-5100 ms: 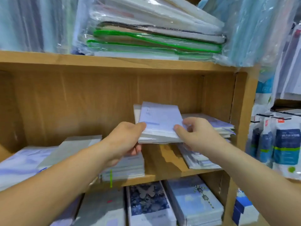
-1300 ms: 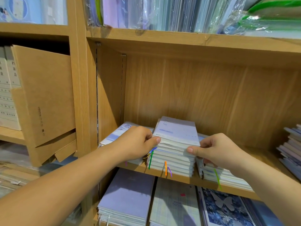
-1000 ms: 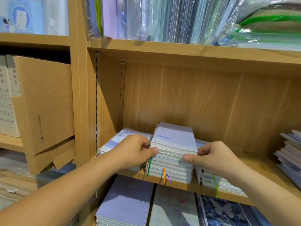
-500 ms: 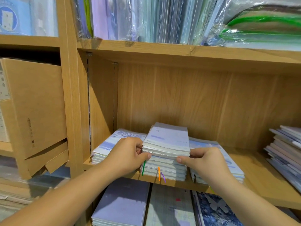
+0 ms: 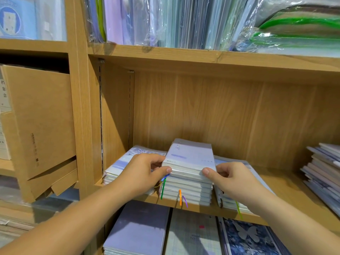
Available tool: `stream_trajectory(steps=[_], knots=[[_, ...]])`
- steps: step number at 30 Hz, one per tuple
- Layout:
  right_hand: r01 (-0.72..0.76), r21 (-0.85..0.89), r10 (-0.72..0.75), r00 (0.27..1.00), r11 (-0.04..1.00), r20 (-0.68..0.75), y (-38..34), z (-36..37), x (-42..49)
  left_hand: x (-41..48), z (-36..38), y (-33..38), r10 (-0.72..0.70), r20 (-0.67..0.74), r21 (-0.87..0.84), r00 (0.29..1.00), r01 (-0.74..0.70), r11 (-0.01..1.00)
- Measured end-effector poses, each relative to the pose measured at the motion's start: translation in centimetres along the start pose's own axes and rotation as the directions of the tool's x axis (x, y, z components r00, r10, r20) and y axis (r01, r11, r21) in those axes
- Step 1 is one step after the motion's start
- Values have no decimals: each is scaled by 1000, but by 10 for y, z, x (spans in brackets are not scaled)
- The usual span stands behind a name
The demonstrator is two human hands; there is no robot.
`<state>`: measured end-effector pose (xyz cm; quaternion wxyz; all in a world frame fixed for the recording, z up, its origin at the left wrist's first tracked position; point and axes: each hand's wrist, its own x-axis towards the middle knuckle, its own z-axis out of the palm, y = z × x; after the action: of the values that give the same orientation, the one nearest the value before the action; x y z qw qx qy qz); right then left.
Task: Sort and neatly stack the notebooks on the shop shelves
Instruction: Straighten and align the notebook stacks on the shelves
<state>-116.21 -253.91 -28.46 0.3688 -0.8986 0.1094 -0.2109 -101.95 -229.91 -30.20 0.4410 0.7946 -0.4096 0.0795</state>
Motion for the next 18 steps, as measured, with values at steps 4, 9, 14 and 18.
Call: stream_trajectory(steps=[4, 9, 14, 18], knots=[[7, 9, -7, 1000, 1000, 15, -1, -2, -1, 2, 1, 1, -29, -10, -59, 1000, 28, 998], [1, -14, -1, 998, 1000, 59, 3, -3, 2, 1, -3, 4, -44, 20, -79, 999, 46, 996], [-9, -43, 11, 999, 999, 43, 3, -1, 5, 6, 0, 1, -118, 50, -101, 992, 123, 987], [-19, -34, 19, 1000, 999, 7, 4, 0, 6, 7, 2, -1, -151, 52, -112, 987, 156, 981]])
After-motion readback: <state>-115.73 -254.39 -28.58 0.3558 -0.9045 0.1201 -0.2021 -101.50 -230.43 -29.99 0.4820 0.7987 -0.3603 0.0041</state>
